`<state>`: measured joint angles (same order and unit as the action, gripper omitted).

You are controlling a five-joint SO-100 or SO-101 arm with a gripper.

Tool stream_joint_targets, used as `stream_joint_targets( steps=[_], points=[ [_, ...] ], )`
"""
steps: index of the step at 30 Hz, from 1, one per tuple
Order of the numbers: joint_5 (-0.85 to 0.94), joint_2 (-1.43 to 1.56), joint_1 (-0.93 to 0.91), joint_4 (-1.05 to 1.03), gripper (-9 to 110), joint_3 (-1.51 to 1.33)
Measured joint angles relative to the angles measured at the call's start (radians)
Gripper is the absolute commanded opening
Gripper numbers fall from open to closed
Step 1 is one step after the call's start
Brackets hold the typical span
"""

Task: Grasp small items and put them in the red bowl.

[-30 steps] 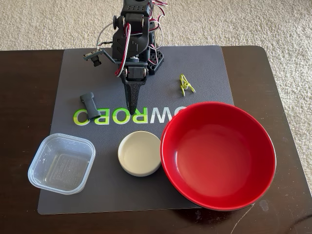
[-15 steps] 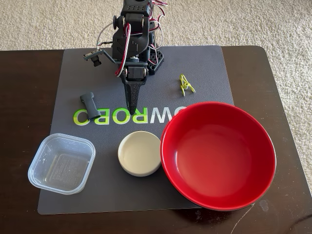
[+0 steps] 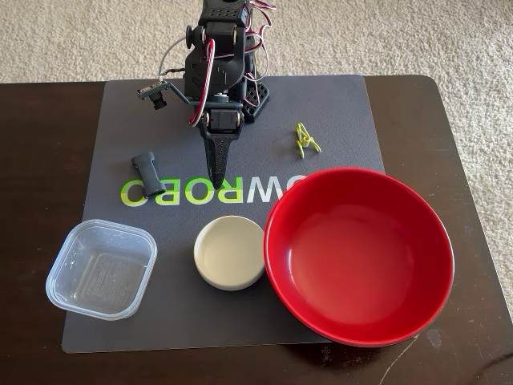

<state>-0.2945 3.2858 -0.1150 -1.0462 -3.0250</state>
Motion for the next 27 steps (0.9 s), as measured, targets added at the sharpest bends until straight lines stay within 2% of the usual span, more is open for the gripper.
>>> stream_joint_targets(
  steps=[6, 9, 13, 15, 19, 22, 24, 27],
  points=[
    [0.0, 0.0, 0.0, 0.0, 12, 0.0],
    [-0.005, 0.002, 0.0, 0.0, 0, -0.003],
    [-0.103, 0.002, 0.08, -0.002, 0, -0.014],
    [-0.225, 0.003, 0.135, -0.002, 0, -0.037],
    [-0.673, 0.005, 0.295, -0.078, 0, -0.078],
    [-0.821, 0.011, 0.348, -0.118, 0, -0.081],
    [-0.804, 0.003, 0.321, -0.084, 11, -0.081],
    [-0.672, 0.003, 0.155, -0.003, 20, -0.057]
  ],
)
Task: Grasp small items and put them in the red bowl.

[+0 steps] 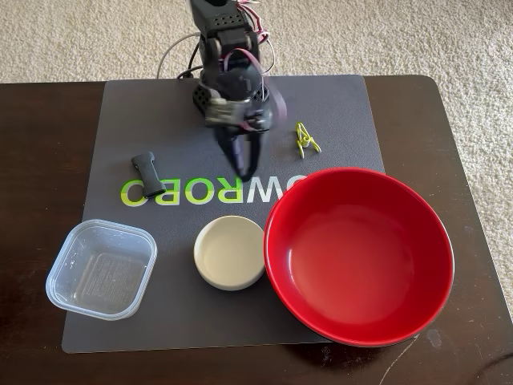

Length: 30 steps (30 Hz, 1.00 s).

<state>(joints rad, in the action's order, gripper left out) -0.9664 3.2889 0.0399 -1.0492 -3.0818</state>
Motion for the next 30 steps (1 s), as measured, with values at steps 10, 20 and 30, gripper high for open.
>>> stream_joint_targets(
  steps=[10, 20, 30],
  points=[
    [0.026, -0.333, 0.106, -0.281, 50, 0.537],
    [-0.176, -1.04, 0.236, -0.517, 33, 0.907],
    [-0.422, -1.177, 0.393, -0.561, 29, 0.876]
  ],
)
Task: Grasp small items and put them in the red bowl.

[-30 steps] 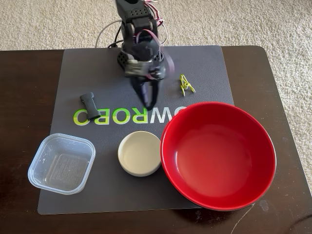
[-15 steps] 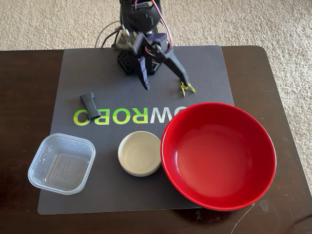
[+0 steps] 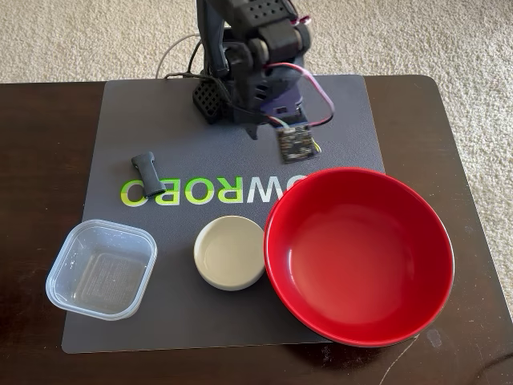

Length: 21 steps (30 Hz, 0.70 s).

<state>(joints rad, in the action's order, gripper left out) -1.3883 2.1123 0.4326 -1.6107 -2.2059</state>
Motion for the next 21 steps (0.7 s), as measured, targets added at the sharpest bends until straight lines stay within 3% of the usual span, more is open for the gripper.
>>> stream_joint_targets(
  steps=[7, 18, 21],
  points=[
    [-0.035, -0.095, 0.103, 0.034, 32, -0.015],
    [0.049, -0.189, 0.279, 0.107, 36, -0.109],
    [0.081, -0.202, 0.279, 0.132, 19, -0.121]
  ],
)
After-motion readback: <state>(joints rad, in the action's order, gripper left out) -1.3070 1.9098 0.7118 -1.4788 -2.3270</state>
